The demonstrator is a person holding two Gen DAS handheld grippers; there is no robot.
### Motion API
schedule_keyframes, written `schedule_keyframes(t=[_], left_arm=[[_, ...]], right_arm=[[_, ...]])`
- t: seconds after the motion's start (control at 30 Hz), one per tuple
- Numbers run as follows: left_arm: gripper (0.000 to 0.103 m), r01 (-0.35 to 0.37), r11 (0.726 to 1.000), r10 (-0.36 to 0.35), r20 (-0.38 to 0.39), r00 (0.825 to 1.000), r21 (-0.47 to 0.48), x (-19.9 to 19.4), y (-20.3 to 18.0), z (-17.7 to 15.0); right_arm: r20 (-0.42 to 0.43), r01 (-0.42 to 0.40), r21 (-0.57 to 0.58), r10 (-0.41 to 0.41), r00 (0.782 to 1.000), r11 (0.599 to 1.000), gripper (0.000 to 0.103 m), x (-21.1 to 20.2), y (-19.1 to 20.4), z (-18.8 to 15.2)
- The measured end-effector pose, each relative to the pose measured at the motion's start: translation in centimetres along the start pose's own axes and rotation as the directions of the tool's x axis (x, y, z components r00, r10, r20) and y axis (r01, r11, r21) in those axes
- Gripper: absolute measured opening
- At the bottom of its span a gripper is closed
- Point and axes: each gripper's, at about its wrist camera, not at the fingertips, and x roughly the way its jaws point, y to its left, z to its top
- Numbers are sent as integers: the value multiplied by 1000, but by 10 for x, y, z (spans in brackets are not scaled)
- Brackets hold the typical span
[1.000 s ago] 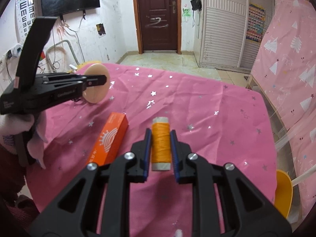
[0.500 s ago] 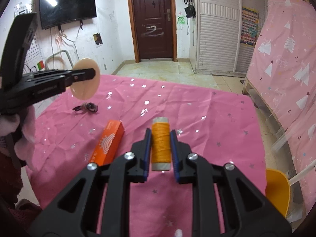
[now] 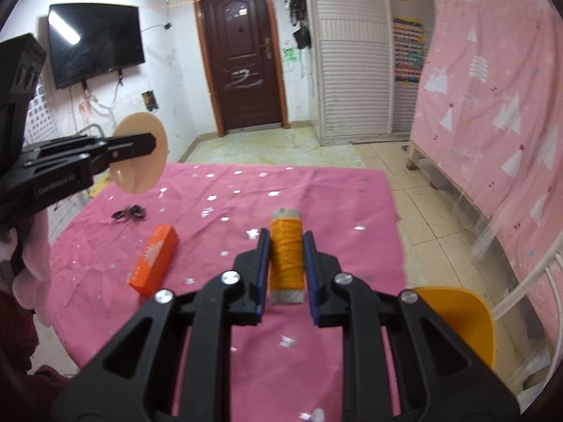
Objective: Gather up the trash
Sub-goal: 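Lift hairbrush and thread spool and carry both toward the orange bucket, then lower hairbrush and spool over the orange bucket and open both tools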
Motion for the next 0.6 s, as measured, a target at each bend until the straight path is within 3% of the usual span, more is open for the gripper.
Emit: schedule_keyframes(t=[0.33,0.6], left_arm=[[0,93,989,-92,-9,996,112,12,-83,14],[0,185,965,-181,-38,983,186,31,-155,24]], right_arm=[[35,89,106,-93,995,990,18,-33,-70,-19],[40,147,203,-158,987,968,18,-52,-127,-37]])
